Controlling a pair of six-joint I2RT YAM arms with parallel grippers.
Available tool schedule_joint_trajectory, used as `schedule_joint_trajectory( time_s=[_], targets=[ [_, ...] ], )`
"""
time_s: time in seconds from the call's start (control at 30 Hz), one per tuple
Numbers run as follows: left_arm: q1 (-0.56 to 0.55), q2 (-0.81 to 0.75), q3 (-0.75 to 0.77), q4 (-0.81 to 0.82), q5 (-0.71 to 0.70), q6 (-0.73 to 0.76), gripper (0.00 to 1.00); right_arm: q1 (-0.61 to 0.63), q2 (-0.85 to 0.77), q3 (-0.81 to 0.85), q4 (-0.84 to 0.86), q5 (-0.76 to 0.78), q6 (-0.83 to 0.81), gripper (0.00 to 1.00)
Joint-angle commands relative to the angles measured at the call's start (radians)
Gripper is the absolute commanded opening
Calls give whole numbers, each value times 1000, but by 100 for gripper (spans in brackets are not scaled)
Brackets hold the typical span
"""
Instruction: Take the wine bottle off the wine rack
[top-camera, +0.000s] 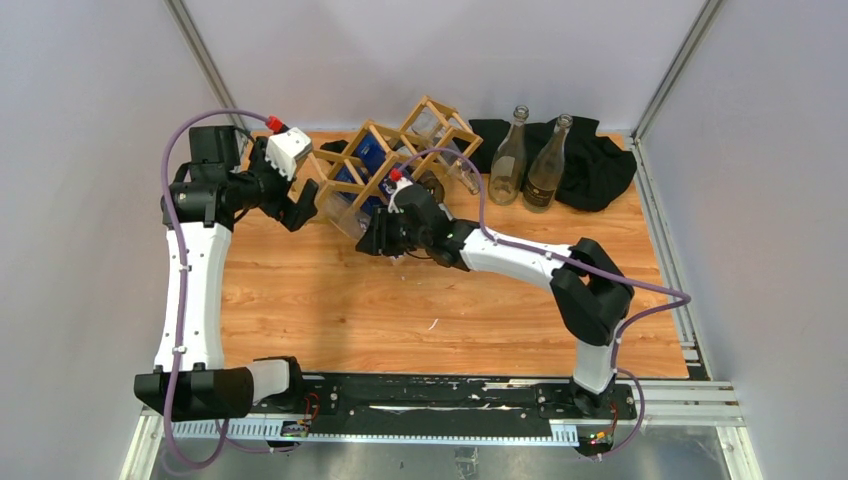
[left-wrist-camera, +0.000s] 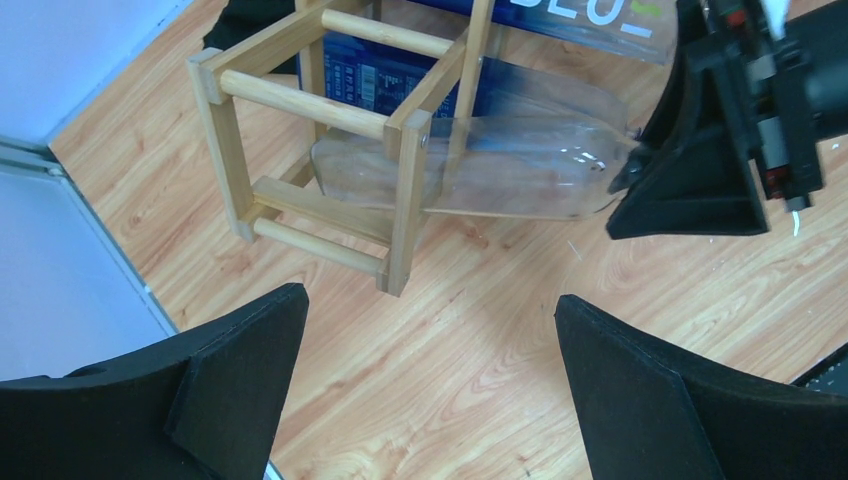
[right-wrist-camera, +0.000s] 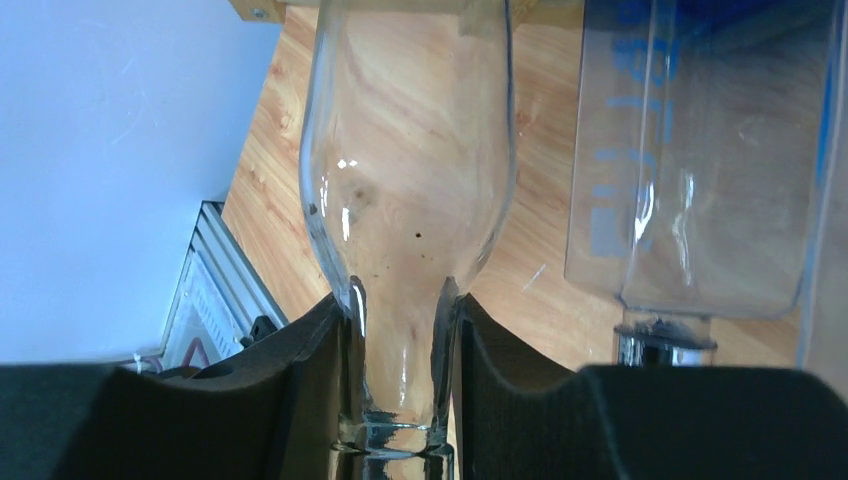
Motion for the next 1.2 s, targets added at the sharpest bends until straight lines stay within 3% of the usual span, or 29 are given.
schedule_joint_trajectory(
  time_s=[0.0,0.23,0.53,0.83,1.17],
  targets=[
    [6,-17,-32,2,34,66,100,15,-93,-71,60,0,16,0],
    [6,-31,-64,2,71,122,100,15,-161,-121,55,-8,17,0],
    [-19,-75,-140,1,117,306,100,15,-347,-278,44,54,18,0],
    [-129,-147,-235,0,134,509,100,15,-459,-330,6,60,22,0],
    [-236,-239,-372,2,85,660,100,15,-478,-282,-36,-29,3,0]
  ],
)
